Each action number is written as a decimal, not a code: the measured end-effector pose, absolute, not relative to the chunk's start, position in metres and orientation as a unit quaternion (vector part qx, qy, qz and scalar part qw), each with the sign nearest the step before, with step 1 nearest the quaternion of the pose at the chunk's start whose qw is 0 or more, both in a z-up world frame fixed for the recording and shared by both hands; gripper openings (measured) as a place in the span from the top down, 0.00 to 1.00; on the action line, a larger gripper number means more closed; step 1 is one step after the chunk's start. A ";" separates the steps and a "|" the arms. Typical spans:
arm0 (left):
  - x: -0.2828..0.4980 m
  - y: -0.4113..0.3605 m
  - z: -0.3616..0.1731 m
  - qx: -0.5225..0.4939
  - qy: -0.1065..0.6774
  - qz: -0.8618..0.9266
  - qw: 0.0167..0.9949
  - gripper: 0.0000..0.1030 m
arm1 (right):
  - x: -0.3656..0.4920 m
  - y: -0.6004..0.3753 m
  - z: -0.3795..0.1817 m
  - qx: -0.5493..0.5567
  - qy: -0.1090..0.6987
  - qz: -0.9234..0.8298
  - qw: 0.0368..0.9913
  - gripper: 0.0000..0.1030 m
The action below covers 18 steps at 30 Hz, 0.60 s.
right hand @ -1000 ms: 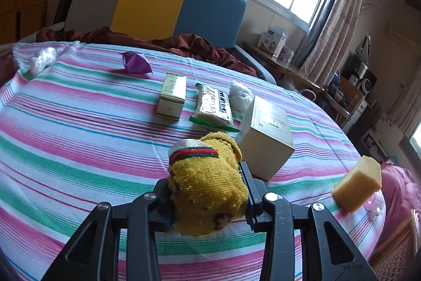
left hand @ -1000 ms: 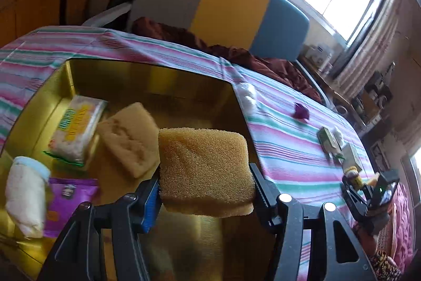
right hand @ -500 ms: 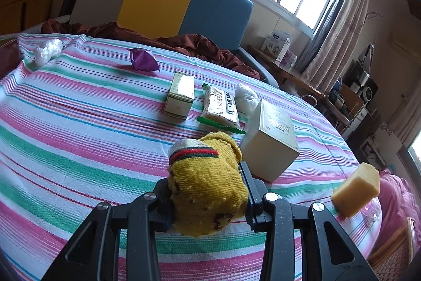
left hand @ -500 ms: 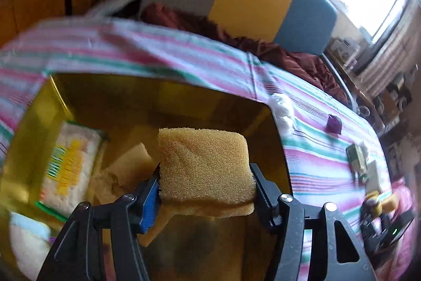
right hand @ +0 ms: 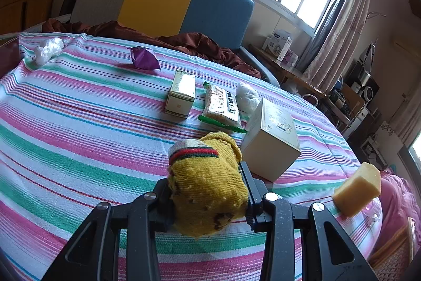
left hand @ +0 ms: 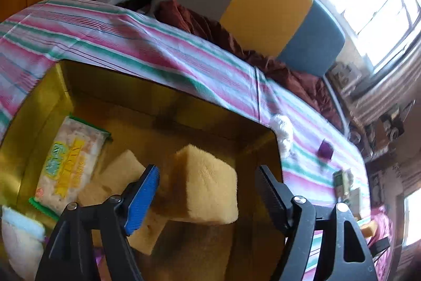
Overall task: Organize objects
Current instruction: 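Lower the sponge into the gold tray and open the left tool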
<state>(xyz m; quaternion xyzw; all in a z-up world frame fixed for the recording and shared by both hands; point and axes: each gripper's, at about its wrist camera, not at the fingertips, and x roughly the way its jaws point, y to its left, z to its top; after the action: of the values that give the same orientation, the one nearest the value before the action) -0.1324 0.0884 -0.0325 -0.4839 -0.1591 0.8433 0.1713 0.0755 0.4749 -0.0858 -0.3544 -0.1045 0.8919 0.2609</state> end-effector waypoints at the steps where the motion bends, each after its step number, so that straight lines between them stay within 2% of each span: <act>1: -0.128 0.084 -0.029 -0.477 -0.162 0.848 0.166 0.26 | 0.075 0.475 -0.086 -0.354 -0.105 0.892 0.261 0.60; 12: -0.065 0.018 -0.032 -0.427 -0.177 0.882 0.087 0.26 | 0.077 0.470 -0.083 -0.354 -0.107 0.894 0.252 0.60; 18: -0.051 0.018 -0.031 -0.411 -0.132 0.897 0.097 0.26 | 0.080 0.459 -0.070 -0.349 -0.068 0.908 0.219 0.61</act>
<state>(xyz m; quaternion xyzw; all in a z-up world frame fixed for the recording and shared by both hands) -0.0507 0.0182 -0.0305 -0.4106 -0.1324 0.8970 0.0966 0.0801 0.4589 -0.0701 -0.3494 -0.0684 0.9084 0.2192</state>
